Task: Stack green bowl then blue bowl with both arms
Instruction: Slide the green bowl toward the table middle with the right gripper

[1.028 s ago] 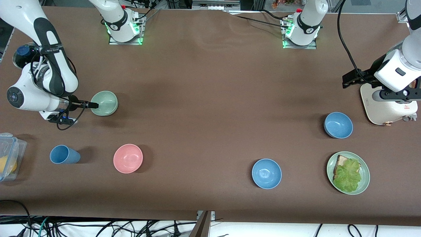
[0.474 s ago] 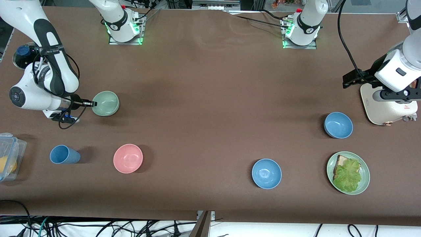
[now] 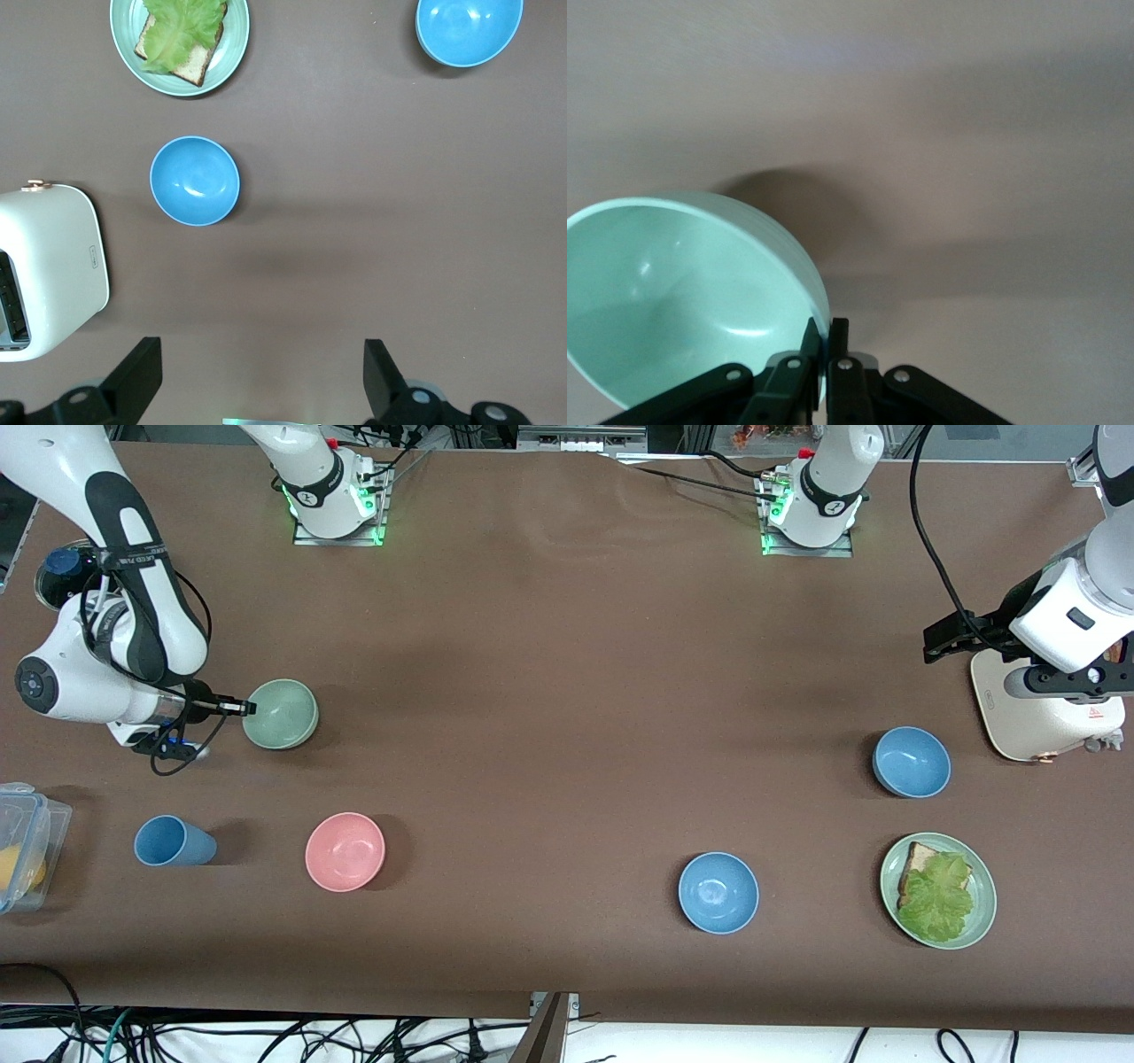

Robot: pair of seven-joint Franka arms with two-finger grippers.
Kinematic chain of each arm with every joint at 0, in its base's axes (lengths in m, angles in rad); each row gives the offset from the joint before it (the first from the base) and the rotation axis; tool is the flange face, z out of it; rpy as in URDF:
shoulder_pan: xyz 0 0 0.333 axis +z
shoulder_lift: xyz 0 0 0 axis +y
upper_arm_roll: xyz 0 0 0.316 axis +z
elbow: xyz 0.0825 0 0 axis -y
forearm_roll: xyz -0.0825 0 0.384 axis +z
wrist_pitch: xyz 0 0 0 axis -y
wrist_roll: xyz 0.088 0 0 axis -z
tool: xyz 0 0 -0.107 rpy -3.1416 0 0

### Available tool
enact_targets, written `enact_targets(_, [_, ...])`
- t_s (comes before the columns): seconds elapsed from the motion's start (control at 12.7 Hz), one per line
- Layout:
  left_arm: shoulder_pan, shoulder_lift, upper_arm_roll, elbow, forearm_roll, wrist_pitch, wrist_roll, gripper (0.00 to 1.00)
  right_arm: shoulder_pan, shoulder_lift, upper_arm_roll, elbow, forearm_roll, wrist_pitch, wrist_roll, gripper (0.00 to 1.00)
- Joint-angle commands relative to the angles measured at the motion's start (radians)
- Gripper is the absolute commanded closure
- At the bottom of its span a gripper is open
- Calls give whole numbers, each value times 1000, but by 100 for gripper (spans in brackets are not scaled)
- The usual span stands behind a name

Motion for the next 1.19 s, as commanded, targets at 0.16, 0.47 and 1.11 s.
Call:
enact_targets(0.16, [3,-2,2,15,-24,-24,0,0,-7,-81,114,109,17,-153,82,100])
enact_targets(0.47, [6,-2,2,15,-24,-24,0,0,-1,-87,376,173,16,-163,488,100])
enact_targets(1.11, [8,-2,2,15,-24,-24,0,0,382,144,453,362,13,102,1078,100])
